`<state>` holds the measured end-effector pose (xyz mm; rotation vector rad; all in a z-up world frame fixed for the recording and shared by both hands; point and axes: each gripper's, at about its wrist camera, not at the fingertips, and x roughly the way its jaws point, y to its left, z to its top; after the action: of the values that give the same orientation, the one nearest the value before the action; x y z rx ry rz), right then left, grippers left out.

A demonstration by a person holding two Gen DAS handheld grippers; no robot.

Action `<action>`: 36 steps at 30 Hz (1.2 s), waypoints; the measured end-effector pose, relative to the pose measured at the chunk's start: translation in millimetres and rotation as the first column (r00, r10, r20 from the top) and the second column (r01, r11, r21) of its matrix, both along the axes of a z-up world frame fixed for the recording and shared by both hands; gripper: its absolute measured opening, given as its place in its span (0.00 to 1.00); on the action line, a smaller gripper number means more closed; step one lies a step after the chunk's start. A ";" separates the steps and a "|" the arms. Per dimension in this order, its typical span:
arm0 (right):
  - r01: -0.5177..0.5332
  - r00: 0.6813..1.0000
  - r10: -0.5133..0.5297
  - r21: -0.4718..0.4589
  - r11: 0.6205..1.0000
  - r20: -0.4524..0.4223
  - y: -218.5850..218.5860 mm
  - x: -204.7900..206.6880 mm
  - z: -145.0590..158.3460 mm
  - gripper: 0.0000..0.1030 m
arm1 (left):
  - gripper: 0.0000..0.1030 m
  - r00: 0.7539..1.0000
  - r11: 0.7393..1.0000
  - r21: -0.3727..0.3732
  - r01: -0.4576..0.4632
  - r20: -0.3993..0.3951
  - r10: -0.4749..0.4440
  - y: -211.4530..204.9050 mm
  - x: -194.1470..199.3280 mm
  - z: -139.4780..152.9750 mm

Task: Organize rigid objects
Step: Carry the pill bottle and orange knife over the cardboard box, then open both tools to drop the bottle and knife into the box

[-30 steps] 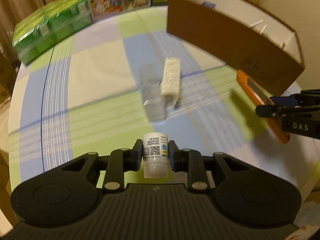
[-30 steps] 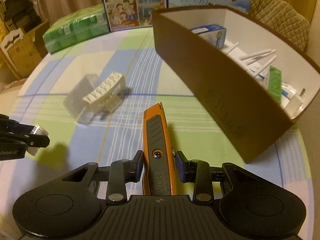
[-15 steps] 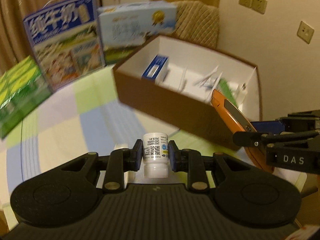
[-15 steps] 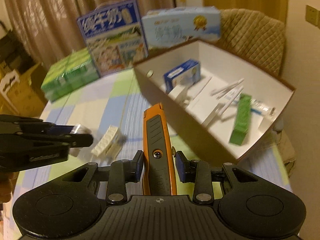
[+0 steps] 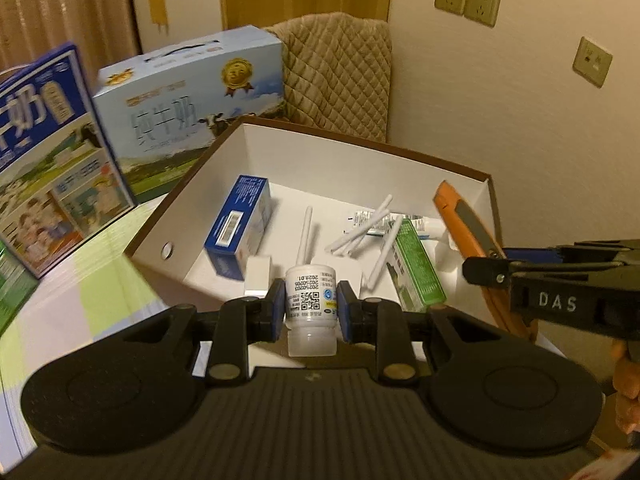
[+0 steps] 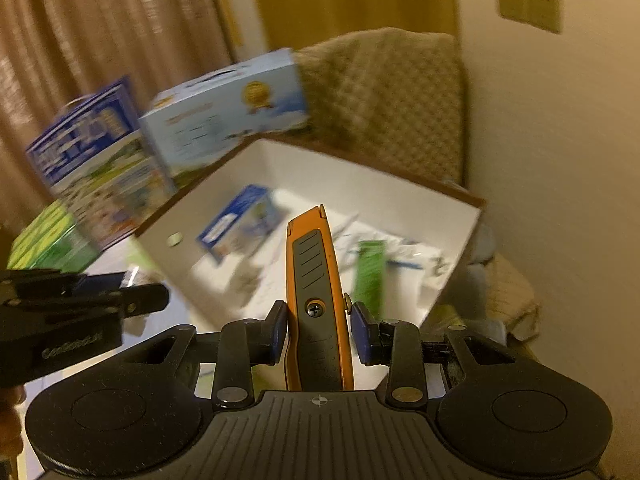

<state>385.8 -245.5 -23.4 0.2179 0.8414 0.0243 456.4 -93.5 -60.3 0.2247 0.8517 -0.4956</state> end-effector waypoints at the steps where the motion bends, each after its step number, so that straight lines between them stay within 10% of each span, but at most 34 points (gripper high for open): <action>1: 0.014 1.000 -0.014 0.002 1.000 -0.004 -5.4 3.2 -0.7 0.30 | 0.22 1.000 1.000 0.007 0.003 -0.002 -0.003 -3.8 5.7 -2.1; 36: 0.042 0.974 -0.086 -0.205 0.978 -0.210 -38.8 137.9 -69.0 0.31 | 0.22 0.993 0.987 0.137 0.078 -0.094 -0.066 -49.9 141.8 -93.8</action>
<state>523.7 -284.2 -92.4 0.0586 1.0483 -0.1475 598.2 -143.4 -154.0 0.3659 0.9692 -0.5167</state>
